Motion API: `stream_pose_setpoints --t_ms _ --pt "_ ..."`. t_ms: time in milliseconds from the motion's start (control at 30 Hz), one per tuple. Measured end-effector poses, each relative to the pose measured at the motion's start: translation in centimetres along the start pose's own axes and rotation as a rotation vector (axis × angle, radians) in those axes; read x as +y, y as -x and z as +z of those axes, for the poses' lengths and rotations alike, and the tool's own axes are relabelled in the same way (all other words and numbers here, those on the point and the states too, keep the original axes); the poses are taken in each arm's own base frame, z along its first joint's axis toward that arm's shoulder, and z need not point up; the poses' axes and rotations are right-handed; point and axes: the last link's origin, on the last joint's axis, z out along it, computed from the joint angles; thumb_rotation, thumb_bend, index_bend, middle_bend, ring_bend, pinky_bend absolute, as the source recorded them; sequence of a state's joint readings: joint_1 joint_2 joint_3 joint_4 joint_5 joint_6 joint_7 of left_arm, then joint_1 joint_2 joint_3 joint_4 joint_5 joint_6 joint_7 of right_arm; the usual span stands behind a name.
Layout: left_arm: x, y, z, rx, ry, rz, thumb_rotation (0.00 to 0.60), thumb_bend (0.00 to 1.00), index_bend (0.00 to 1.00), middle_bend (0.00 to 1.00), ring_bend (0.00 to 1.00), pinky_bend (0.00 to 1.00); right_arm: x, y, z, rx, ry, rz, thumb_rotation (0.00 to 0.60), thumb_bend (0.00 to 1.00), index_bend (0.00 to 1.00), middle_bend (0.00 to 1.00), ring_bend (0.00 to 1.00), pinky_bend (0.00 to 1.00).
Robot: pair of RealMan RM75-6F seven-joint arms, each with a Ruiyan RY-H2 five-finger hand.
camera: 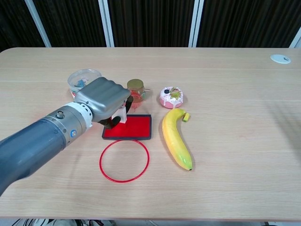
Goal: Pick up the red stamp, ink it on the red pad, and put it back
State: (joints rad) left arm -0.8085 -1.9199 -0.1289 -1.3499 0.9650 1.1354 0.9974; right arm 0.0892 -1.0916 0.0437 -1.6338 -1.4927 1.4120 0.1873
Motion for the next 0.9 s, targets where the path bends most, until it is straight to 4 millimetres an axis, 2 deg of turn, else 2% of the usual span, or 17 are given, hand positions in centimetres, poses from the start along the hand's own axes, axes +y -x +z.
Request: stream_pose_setpoints --t_ms 400,900 --pt "0.0 -0.4 -0.1 0.047 0.011 -0.030 0.600 0.53 0.74 0.76 0.59 0.65 0.0 0.0 0.0 -0.002 0.003 0.010 0.600 0.15 0.00 0.00 0.00 0.18" --pt "0.1 0.7 -0.4 0.042 0.024 -0.023 0.600 0.53 0.74 0.76 0.59 0.65 0.0 0.0 0.0 -0.007 0.009 0.029 0.600 0.15 0.00 0.00 0.00 0.18"
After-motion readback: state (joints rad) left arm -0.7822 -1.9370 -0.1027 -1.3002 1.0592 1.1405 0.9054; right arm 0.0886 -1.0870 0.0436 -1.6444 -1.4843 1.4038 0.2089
